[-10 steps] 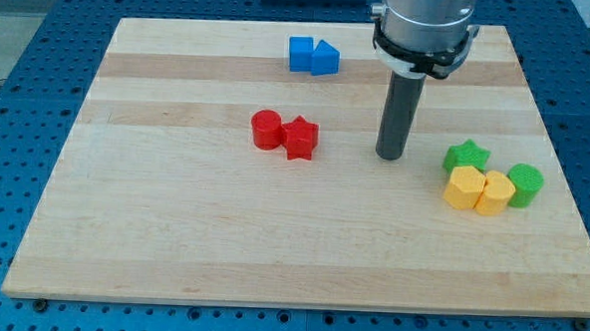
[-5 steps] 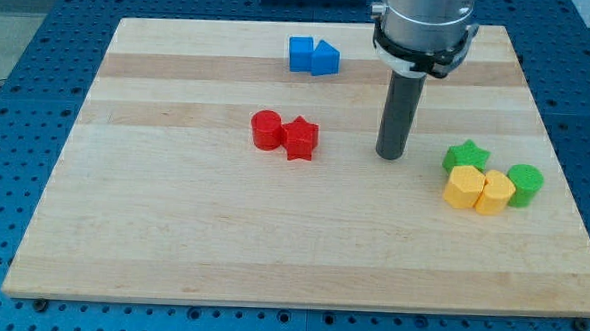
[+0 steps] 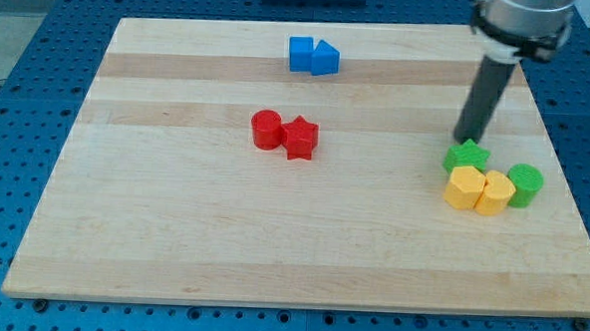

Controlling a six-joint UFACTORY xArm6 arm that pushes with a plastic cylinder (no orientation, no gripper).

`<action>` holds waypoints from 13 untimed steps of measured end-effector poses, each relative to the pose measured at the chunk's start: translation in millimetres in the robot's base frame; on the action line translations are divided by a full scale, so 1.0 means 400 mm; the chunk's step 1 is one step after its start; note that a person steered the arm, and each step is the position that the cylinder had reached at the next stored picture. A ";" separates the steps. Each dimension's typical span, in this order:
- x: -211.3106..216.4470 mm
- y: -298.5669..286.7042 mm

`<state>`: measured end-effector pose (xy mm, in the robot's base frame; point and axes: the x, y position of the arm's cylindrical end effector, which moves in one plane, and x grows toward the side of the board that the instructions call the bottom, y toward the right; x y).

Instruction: Push the green circle into green star

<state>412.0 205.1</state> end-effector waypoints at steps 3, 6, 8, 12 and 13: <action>0.066 0.151; 0.122 0.225; 0.150 0.275; 0.269 0.163; 0.233 0.145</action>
